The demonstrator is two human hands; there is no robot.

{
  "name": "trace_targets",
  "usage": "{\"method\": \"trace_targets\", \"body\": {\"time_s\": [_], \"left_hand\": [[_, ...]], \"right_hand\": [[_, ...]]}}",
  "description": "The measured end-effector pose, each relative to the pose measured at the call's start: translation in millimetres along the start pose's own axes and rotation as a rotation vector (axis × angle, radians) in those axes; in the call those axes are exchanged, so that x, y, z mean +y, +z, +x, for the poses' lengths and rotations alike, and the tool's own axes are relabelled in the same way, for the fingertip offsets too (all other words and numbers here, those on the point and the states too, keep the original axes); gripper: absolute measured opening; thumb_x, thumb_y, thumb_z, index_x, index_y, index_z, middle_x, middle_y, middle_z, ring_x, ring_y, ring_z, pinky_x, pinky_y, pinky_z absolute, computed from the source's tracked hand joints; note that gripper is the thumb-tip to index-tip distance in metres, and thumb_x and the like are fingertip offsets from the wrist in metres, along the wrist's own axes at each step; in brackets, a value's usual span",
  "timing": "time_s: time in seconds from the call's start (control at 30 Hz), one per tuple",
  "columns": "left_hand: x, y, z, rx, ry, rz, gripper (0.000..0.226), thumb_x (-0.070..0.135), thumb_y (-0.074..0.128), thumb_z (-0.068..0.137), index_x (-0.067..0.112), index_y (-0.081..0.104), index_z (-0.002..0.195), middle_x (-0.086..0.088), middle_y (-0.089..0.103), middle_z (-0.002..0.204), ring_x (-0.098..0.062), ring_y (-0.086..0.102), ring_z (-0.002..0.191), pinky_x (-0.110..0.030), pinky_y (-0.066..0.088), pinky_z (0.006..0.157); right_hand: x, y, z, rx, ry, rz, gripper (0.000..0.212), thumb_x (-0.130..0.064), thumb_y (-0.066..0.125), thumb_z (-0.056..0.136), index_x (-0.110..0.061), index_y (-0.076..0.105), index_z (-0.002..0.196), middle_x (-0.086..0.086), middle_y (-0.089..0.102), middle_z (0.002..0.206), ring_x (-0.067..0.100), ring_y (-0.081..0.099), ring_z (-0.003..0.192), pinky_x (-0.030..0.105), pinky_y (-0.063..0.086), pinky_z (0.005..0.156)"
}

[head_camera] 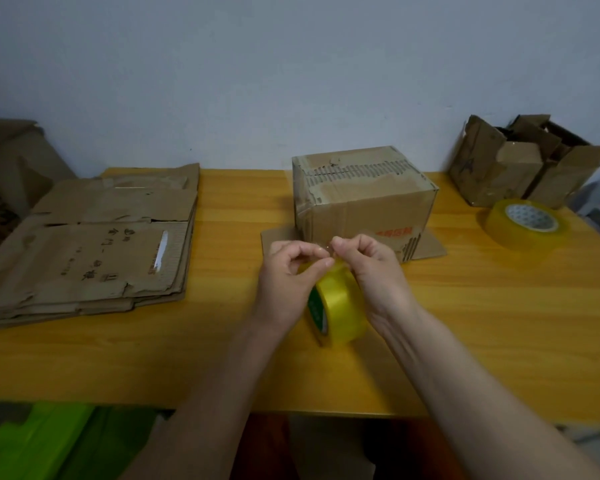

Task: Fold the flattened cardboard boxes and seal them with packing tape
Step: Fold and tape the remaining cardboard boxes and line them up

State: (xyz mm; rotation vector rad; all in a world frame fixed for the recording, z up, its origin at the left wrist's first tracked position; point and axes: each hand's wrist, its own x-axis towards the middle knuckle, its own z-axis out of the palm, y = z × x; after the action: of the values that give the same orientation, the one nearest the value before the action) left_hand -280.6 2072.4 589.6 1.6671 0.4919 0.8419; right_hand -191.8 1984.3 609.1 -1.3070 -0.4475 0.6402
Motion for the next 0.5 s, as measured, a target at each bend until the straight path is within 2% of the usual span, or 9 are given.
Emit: {"method": "trace_targets", "body": {"time_s": [0.07,0.13,0.17,0.3,0.37,0.5], "left_hand": [[5,2,-3,-0.003,-0.034,0.010,0.031,0.007,0.075,0.080,0.017,0.065,0.108,-0.006,0.065,0.100,-0.013,0.067,0.094,-0.026,0.054,0.089],[11,3,-4,0.014,-0.094,-0.081,0.059,0.008,0.072,0.083,0.016,0.046,0.136,-0.005,0.070,0.091,-0.010,0.069,0.087,-0.019,0.053,0.077],[14,3,-4,0.035,-0.103,-0.126,0.062,0.007,0.070,0.085,0.017,0.041,0.139,-0.005,0.071,0.087,-0.008,0.069,0.083,-0.016,0.052,0.072],[19,7,-12,0.098,0.037,-0.093,0.045,0.005,0.065,0.089,0.023,0.046,0.125,-0.007,0.070,0.080,-0.013,0.069,0.079,-0.018,0.053,0.070],[17,7,-16,0.071,0.123,0.021,0.036,0.004,0.063,0.090,0.025,0.056,0.118,-0.006,0.069,0.085,-0.010,0.068,0.081,-0.018,0.053,0.071],[18,5,-14,0.045,0.292,0.325,0.025,0.005,0.075,0.080,0.013,0.074,0.104,-0.002,0.069,0.092,-0.008,0.065,0.085,-0.020,0.054,0.074]], "right_hand": [[0,-2,-2,0.024,-0.003,0.022,0.036,-0.013,0.066,0.088,-0.020,0.052,0.055,0.003,0.057,0.067,0.015,0.056,0.073,0.037,0.045,0.077],[-3,-5,-4,0.028,0.007,0.044,0.035,-0.011,0.064,0.088,-0.017,0.049,0.058,0.001,0.055,0.063,0.012,0.053,0.064,0.031,0.045,0.066],[-4,-7,-5,0.021,0.009,0.057,0.033,-0.010,0.064,0.089,-0.016,0.049,0.060,0.003,0.056,0.064,0.013,0.053,0.062,0.030,0.046,0.063],[-5,-8,-7,0.017,0.015,0.088,0.032,-0.009,0.063,0.089,-0.014,0.048,0.062,0.000,0.056,0.060,0.011,0.052,0.056,0.026,0.046,0.057],[-4,-8,-8,0.024,-0.013,0.079,0.032,-0.008,0.062,0.090,-0.015,0.048,0.061,0.000,0.054,0.061,0.011,0.049,0.058,0.027,0.043,0.058],[-4,-15,-7,0.019,-0.074,-0.020,0.031,-0.010,0.061,0.091,-0.015,0.050,0.063,-0.006,0.052,0.059,0.008,0.048,0.062,0.026,0.041,0.064]]}}
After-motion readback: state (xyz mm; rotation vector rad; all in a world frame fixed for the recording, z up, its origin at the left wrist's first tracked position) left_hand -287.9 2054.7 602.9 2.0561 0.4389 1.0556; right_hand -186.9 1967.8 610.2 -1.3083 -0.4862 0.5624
